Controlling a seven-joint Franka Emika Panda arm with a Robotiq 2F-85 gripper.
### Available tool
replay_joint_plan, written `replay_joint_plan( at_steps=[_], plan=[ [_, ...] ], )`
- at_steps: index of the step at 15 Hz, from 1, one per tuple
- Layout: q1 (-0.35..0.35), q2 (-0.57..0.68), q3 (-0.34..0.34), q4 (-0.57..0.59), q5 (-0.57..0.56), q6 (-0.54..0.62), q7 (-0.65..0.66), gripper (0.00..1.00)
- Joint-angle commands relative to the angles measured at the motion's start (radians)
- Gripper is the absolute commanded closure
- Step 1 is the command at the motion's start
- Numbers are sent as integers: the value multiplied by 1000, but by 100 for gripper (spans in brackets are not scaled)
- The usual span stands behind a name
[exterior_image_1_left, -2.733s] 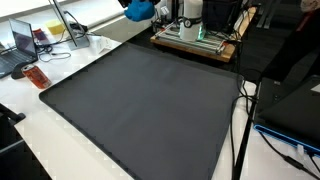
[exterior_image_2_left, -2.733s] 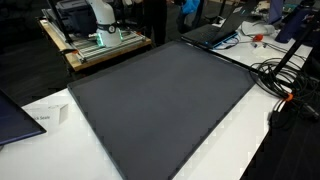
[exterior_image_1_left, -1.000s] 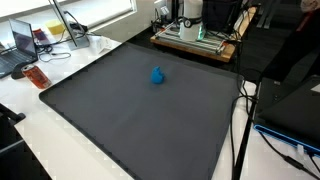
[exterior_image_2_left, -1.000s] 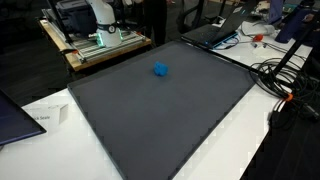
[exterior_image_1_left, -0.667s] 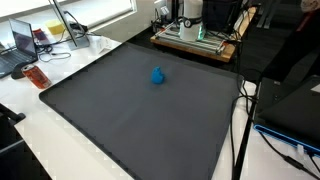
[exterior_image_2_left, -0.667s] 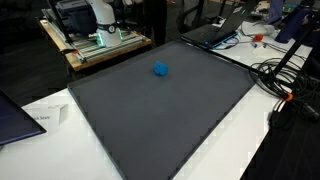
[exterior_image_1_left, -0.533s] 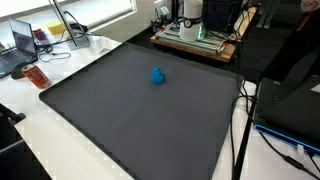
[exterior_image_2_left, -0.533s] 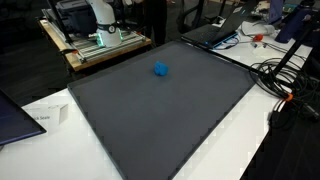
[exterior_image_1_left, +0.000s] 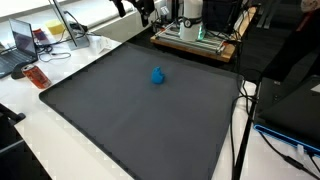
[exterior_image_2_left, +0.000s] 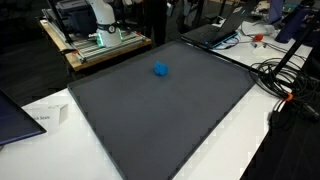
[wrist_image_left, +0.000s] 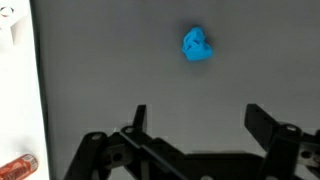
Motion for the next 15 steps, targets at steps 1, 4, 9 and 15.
replay_joint_plan(
  at_steps=[1, 4, 9, 15],
  plan=[
    [30, 12, 12, -54, -62, 25, 51, 0],
    [58, 29, 22, -90, -99, 40, 88, 0],
    [119, 54, 39, -166, -174, 146, 219, 0],
    [198, 125, 32, -194, -278, 214, 482, 0]
  ],
)
